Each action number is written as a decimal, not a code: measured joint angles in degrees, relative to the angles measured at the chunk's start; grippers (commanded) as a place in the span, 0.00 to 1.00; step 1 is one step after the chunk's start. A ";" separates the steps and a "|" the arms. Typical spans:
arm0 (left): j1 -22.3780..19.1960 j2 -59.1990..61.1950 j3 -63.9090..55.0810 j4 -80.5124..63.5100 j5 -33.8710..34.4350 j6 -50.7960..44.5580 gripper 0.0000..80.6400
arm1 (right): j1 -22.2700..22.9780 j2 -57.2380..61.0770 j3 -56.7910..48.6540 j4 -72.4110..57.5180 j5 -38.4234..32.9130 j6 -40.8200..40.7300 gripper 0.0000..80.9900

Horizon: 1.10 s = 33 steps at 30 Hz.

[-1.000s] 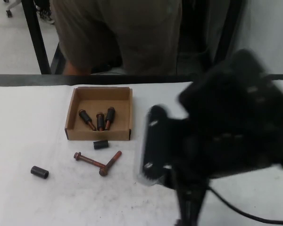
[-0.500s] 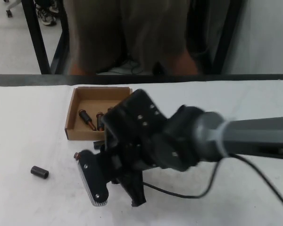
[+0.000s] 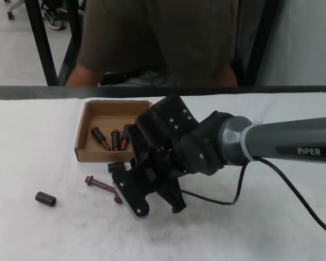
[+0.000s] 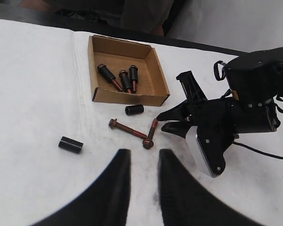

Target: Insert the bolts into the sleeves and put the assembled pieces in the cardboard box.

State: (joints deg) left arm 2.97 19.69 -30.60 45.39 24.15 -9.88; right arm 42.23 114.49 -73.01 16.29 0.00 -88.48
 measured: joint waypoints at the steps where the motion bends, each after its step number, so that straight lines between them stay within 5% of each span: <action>1: 0.00 0.00 0.00 0.00 0.00 0.00 0.25 | -0.01 0.00 0.00 0.00 -0.52 0.01 0.28; 33: 0.00 0.00 0.00 0.00 0.00 2.00 0.25 | 1.13 5.58 -5.82 3.40 -4.61 -0.12 0.28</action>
State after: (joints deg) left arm 2.97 19.69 -30.60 45.39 24.15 -7.88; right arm 43.36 120.07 -78.83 19.70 -4.61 -88.60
